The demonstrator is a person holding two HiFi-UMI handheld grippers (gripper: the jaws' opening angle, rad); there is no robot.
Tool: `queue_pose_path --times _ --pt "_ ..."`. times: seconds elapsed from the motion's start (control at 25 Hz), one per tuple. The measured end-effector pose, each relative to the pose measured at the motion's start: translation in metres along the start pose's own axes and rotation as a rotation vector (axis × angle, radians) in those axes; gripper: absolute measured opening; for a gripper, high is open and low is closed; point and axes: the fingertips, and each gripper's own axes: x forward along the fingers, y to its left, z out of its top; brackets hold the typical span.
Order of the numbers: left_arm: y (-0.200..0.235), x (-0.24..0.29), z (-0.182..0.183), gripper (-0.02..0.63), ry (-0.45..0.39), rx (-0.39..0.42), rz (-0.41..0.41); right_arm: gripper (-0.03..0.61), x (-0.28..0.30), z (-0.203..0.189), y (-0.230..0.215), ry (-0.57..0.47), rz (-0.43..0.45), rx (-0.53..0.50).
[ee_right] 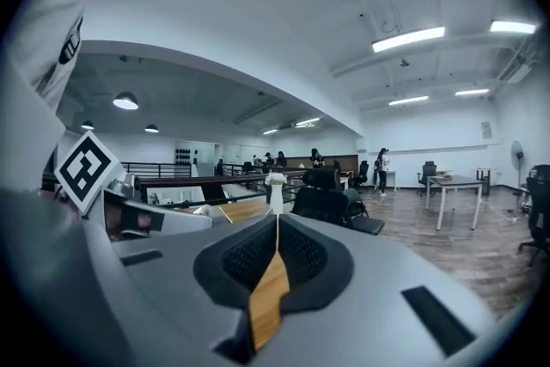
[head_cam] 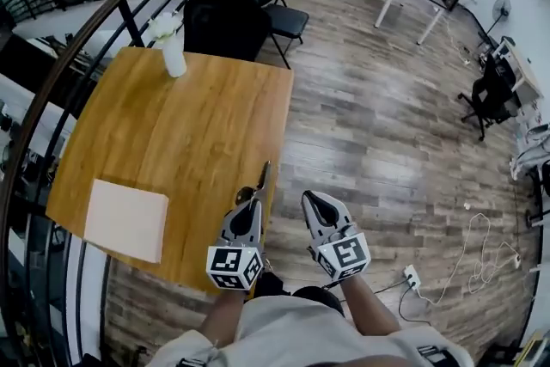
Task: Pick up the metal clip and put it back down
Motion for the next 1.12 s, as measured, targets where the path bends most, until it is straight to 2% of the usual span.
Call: queue_pose_path --times 0.28,0.56,0.76,0.92,1.12 --pt "0.022 0.019 0.004 0.025 -0.021 -0.065 0.124 0.026 0.06 0.0 -0.007 0.019 0.169 0.002" --pt "0.034 0.061 0.015 0.025 -0.065 -0.053 0.345 0.026 0.111 0.003 -0.055 -0.016 0.356 0.019" --pt "0.034 0.095 0.021 0.025 -0.108 -0.135 0.508 0.026 0.142 0.015 -0.094 -0.025 0.504 -0.003" --pt "0.029 0.124 0.026 0.025 -0.147 -0.179 0.574 0.027 0.158 0.014 -0.131 -0.021 0.567 0.002" --pt "0.037 0.151 0.03 0.025 -0.157 -0.213 0.626 0.026 0.178 0.007 -0.16 0.008 0.594 0.028"
